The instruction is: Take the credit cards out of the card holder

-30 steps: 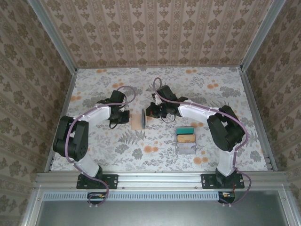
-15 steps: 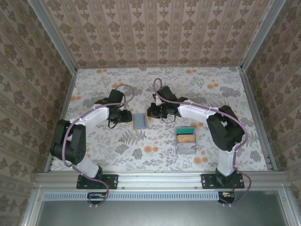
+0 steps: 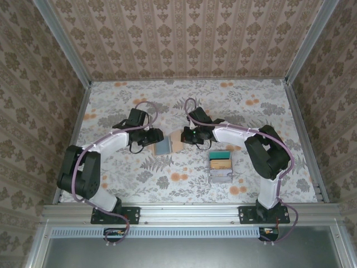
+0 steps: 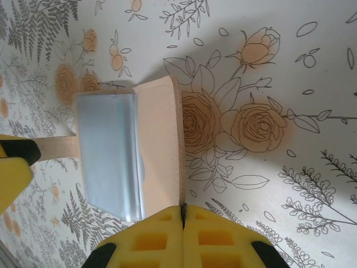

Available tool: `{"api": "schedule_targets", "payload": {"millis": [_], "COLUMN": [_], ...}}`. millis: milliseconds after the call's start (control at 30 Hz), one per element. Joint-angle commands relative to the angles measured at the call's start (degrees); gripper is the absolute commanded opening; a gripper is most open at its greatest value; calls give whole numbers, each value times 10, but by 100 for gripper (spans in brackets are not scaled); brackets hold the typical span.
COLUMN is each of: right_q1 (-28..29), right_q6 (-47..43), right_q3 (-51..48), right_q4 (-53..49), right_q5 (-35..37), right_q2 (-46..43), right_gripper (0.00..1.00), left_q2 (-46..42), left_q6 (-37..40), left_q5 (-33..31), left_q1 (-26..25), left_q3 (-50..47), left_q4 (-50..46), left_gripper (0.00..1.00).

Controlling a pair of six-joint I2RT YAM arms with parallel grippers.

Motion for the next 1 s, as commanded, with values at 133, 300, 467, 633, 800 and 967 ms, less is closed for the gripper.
{"api": "schedule_targets", "payload": {"millis": [133,300,467,633,800,967], "right_q1": [-1,-1,-1,-1,-1,-1], "right_q6": [-3,-3,-1,0,2,3], "right_q3": [-13,-12,-11,-10,-9,-5], "right_q4": [-6,-6,-5,-6,-5,-5], "right_q5": [11,10,8,8,6,5], "right_q2": [-8,-6,-5,-3,1,5], "right_gripper": [0,0,0,0,0,0], "left_q2": [25,42,56,62,53,45], "left_q6": [-16,-16,-14,-15,-12,-4], "left_q5": [-12,3,20,35,31,71], "left_q1": [-1,-3,-4,-7,-11,-17], "left_q3": [-16,-20,-19,-18,-13,-9], "left_q4": [1,14,27,37,28,50], "left_gripper": [51,50,48,47,47,47]}}
